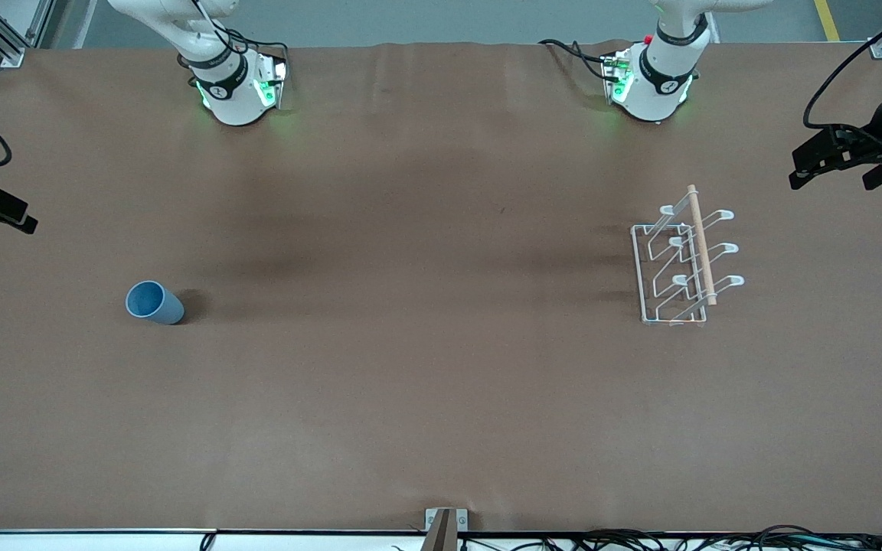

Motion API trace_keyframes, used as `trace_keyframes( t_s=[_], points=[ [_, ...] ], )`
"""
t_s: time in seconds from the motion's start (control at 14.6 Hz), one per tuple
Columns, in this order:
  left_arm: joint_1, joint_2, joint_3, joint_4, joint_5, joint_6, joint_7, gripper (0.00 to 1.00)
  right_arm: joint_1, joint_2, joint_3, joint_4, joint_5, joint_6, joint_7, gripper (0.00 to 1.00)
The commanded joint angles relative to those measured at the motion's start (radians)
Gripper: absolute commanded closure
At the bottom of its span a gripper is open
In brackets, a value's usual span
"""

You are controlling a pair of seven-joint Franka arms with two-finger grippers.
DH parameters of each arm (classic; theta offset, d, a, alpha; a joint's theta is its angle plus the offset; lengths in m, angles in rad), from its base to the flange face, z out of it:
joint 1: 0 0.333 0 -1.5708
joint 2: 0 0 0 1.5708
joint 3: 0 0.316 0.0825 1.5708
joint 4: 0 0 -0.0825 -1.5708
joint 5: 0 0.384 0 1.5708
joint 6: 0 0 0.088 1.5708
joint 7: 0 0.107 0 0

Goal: Hang cup on cup holder
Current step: 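Reach the right gripper down to the light blue cup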

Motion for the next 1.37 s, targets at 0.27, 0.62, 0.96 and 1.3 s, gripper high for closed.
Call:
trace_keyframes(
  t_s=[0.27, 0.62, 0.96, 1.3],
  points=[
    [0.001, 0.011, -0.005, 0.022, 0.011, -0.011, -0.006, 0.0, -0.007, -0.001, 0.008, 0.003, 0.001, -0.001, -0.008, 0.0],
    [0.002, 0.012, -0.006, 0.02, 0.01, -0.007, -0.014, 0.0, -0.01, -0.001, 0.008, -0.003, 0.001, -0.006, -0.011, 0.0],
    [0.002, 0.009, -0.006, 0.016, 0.01, 0.019, -0.015, 0.0, -0.032, 0.025, 0.006, -0.078, 0.001, 0.037, -0.131, 0.0],
    [0.002, 0.004, -0.006, 0.003, 0.01, 0.022, -0.015, 0.0, -0.05, 0.079, 0.006, -0.375, 0.001, 0.458, -0.249, 0.0]
  ],
)
